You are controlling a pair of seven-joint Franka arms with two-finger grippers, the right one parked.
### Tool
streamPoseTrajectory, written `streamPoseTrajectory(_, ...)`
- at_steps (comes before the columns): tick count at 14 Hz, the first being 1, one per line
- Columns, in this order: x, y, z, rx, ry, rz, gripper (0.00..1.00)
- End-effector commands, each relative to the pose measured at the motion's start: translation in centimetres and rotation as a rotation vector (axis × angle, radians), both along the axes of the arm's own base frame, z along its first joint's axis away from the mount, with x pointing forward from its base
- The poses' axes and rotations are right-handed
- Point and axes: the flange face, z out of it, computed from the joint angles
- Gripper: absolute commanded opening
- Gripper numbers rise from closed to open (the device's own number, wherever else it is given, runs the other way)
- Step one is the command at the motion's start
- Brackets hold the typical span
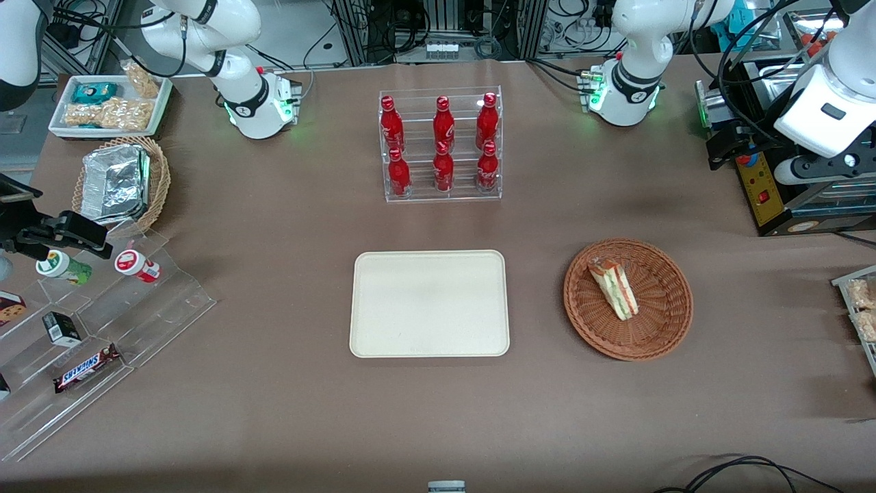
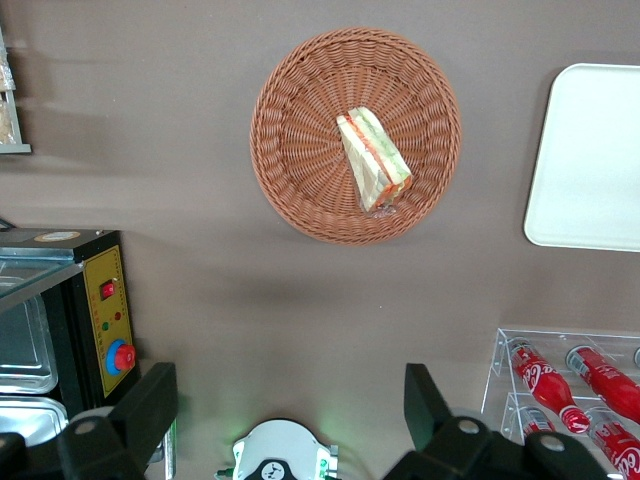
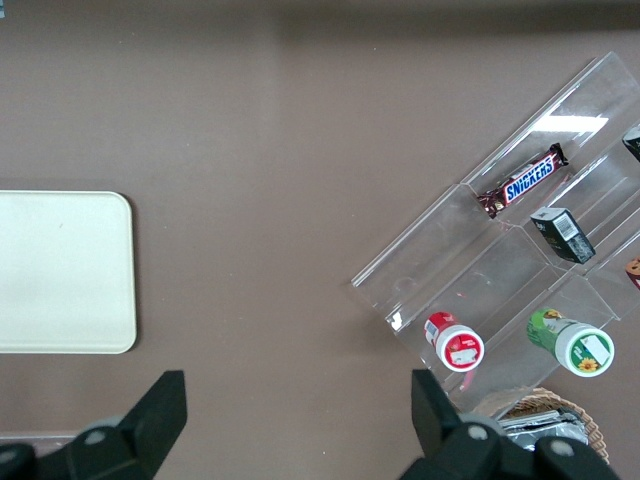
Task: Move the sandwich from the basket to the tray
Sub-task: 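Move the left gripper over the wrapped sandwich in the wicker basket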
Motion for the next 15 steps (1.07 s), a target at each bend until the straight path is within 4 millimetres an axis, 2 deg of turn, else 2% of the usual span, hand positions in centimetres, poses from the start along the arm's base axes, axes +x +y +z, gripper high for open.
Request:
streamPoseTrajectory(1,0.0,0.1,0.9,0.006,-0.024,-0.013,1.0)
streamPoseTrajectory(4,0.3,0.1,-0.2,0.023,-0.007,-0.012,1.0)
streamPoseTrajectory(5,1.1,0.3,-2.5,0.022,0.043,-0.011,1.0)
streamPoseTrajectory(7,3.9,1.1,-9.0,-0.005,0.177,0.037,1.0)
streamPoseTrajectory(8,4.6,1.2,-10.2,-0.038,0.197,0.048,1.0)
streamPoseTrajectory(9,5.7,1.3,-12.6,-0.051,0.229,0.052,1.0)
streamPoseTrajectory(11,7.4,1.3,-15.8,-0.062,0.236,0.091,1.0)
streamPoseTrajectory(13,9.7,1.1,-18.3,-0.062,0.181,0.228,1.0)
streamPoseTrajectory(15,11.6,0.3,-23.2,-0.046,0.193,0.374,1.0)
